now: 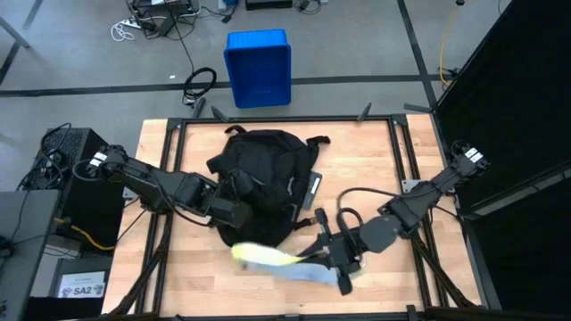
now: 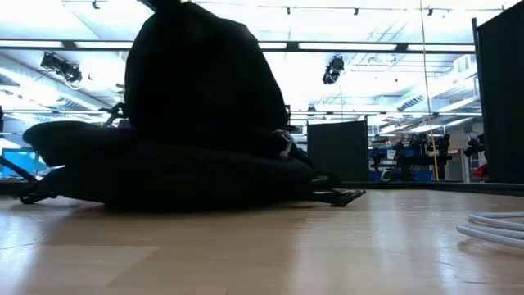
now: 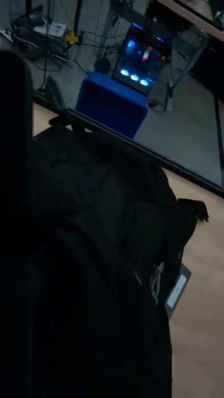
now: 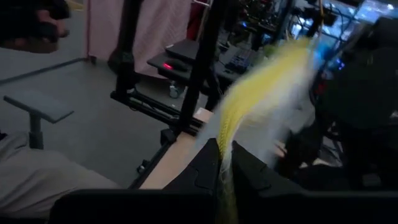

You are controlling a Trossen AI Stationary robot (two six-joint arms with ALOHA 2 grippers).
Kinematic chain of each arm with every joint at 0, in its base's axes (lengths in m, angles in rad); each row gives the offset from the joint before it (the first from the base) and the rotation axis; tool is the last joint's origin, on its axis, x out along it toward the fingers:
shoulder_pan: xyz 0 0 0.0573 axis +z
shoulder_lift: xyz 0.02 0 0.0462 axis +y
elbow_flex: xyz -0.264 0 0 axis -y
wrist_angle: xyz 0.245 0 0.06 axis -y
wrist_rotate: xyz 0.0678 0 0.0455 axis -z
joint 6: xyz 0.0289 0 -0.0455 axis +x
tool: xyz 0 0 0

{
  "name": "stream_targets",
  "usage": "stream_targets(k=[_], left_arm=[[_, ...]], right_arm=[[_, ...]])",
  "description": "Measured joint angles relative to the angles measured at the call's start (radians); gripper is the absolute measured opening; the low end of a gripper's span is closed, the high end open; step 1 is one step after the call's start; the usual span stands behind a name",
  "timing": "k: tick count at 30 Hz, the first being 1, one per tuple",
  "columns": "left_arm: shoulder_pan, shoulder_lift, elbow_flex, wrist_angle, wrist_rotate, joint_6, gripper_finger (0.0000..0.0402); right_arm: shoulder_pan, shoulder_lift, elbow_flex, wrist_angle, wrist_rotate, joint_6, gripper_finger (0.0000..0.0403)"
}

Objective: Unpack backpack
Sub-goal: Put the zip lock bag into the backpack

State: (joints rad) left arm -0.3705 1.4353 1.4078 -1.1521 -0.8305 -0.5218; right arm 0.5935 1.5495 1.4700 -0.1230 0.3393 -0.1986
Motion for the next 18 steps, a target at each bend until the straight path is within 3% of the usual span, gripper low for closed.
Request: stream_targets(k=[6,10,18], left_arm=[[0.02,0.0,0.0,0.062,0.039,0.049,0.0],[0.024,0.0,0.0,0.063,0.043,0.05,0.0],[0.024,-0.001,0.0,0.071,0.049,0.052,0.0]], right_arm=[[-0.097,0.072,-0.001,-0.019,-0.058,0.044,0.0],[-0.157,0.098,-0.001,-0.018,-0.042,0.045,0.0],[-0.22,0.102,-0.002,0.154,-0.03,-0.093,0.0]])
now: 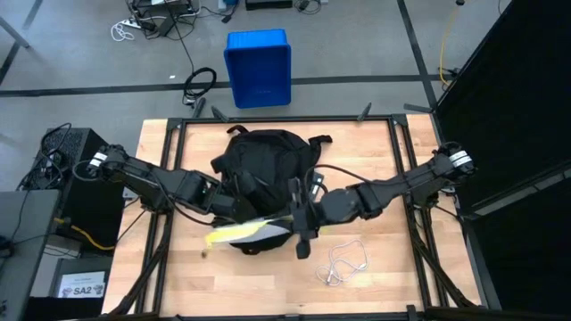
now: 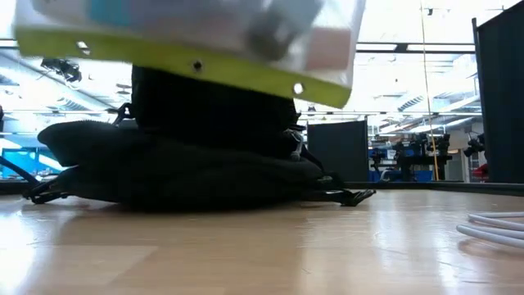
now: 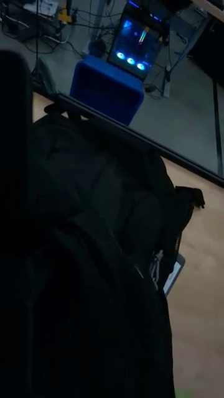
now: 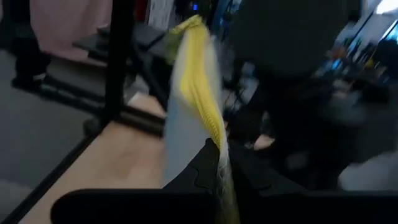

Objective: Unpack backpack
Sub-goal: Put the zip lock bag into the backpack

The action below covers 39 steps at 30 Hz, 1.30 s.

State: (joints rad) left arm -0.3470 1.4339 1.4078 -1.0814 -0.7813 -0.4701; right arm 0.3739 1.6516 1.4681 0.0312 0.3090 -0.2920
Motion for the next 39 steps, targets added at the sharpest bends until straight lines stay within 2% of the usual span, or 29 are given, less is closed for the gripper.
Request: stream_targets(k=[6,10,13,16,23,28,30,36,39], left_arm=[[0.0,0.0,0.001,0.053,0.003,0.035,0.0],[0.0,0.001,0.001,0.055,0.01,0.052,0.0],[0.002,0.003,0.0,0.038,0.005,0.058,0.0],[0.003,0.003,0.0,0.037,-0.007,0.047,0.0001],[0.005,0.0,0.001,0.041,-0.013,0.017,0.0001],[0.0,-0.002,0.003,0.052,0.016,0.017,0.0001],[-0.001,-0.002,0.003,0.068,0.029,0.021,0.0001],[-0.002,-0.001,0.002,0.141,0.059,0.051,0.0001],[0.0,-0.001,0.002,0.151,0.059,0.053,0.0001]], right_arm=[[-0.048,0.052,0.002,0.074,-0.081,-0.073,0.0],[-0.091,0.097,0.001,-0.024,-0.087,-0.046,0.0],[-0.108,0.109,0.004,-0.082,-0.05,-0.006,0.0],[-0.115,0.109,0.005,-0.142,0.028,0.023,0.0],[-0.103,0.108,0.001,-0.191,0.347,-0.012,0.0],[-0.13,0.108,-0.003,-0.198,0.438,-0.016,0.0],[-0.146,0.113,-0.003,-0.185,0.408,-0.016,0.0],[-0.177,0.17,-0.002,-0.167,0.173,0.027,0.0],[-0.174,0.193,-0.001,-0.14,0.103,0.047,0.0]])
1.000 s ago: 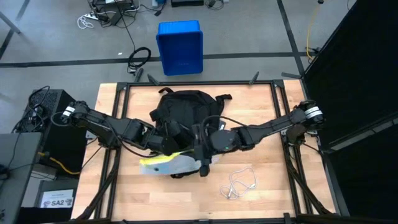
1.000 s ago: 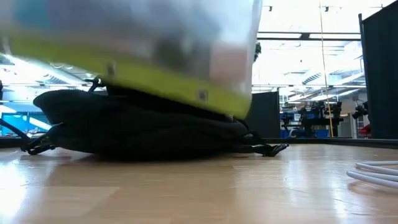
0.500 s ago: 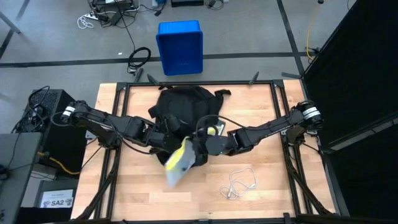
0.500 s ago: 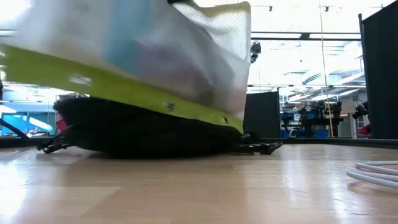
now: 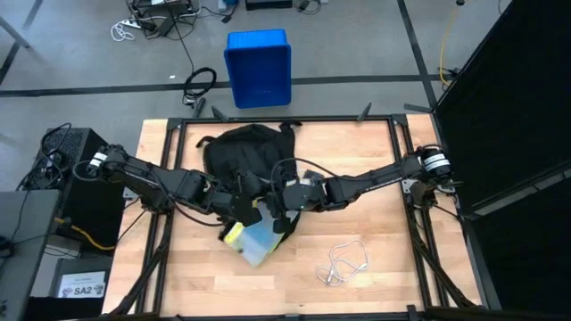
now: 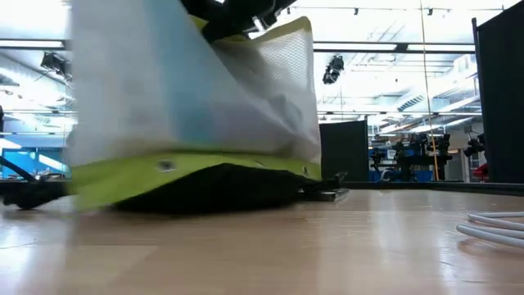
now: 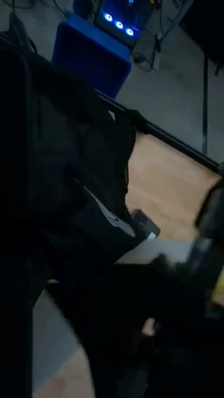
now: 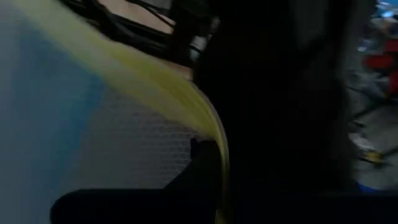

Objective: Unpack backpack
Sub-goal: Put the zip lock bag into the backpack

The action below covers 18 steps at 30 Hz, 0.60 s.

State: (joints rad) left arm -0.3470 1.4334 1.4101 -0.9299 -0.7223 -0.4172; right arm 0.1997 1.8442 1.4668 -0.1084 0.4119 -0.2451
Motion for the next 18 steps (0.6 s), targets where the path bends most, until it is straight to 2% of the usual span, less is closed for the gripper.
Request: stream_targets(k=[4,8,11,15,18], left_arm=[[0.002,0.0,0.0,0.029,-0.001,0.021,0.0001],[0.001,0.0,0.0,0.141,0.063,0.084,0.0001],[-0.003,0.0,0.003,0.19,0.09,0.125,0.0001],[-0.006,0.0,0.027,0.18,0.08,0.126,0.0001],[-0.006,0.0,0.037,0.164,0.085,0.123,0.0001]], right_arm=[[0.008,0.002,0.001,0.006,-0.061,0.033,0.0],[0.003,0.002,0.001,0.004,-0.038,0.056,0.0],[-0.012,0.001,0.002,-0.006,0.045,0.055,0.0],[-0.027,0.002,0.002,0.0,0.238,0.054,0.0],[-0.033,0.004,0.002,-0.005,0.338,0.057,0.0]])
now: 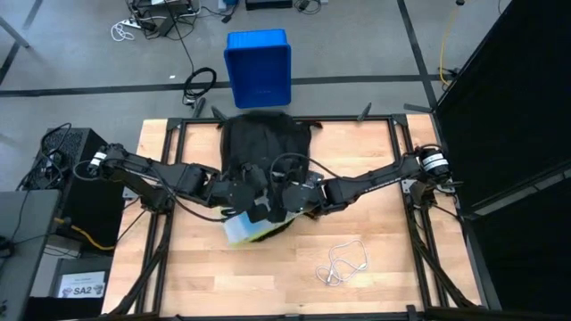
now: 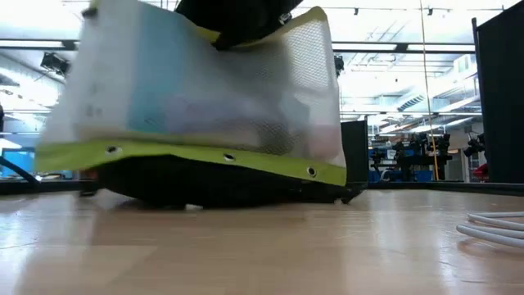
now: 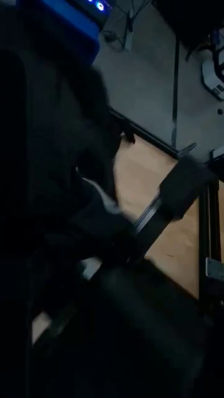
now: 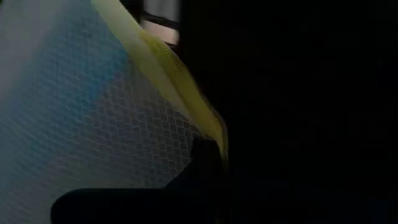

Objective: Unpack backpack
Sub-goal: Put the zip lock bag into the backpack

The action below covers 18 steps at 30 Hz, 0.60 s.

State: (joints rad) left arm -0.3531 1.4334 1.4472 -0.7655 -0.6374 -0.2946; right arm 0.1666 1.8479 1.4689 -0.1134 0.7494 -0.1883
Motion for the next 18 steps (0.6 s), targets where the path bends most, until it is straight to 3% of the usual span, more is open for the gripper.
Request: stream_targets(k=[11,18], left_arm=[[-0.002,0.0,0.003,-0.068,0.087,-0.058,0.0001],[-0.002,0.0,0.004,-0.067,0.17,-0.079,0.0001]], right_arm=[[-0.01,0.001,0.001,-0.173,0.207,0.096,0.0],[-0.021,0.002,-0.003,-0.082,0.232,0.117,0.0]])
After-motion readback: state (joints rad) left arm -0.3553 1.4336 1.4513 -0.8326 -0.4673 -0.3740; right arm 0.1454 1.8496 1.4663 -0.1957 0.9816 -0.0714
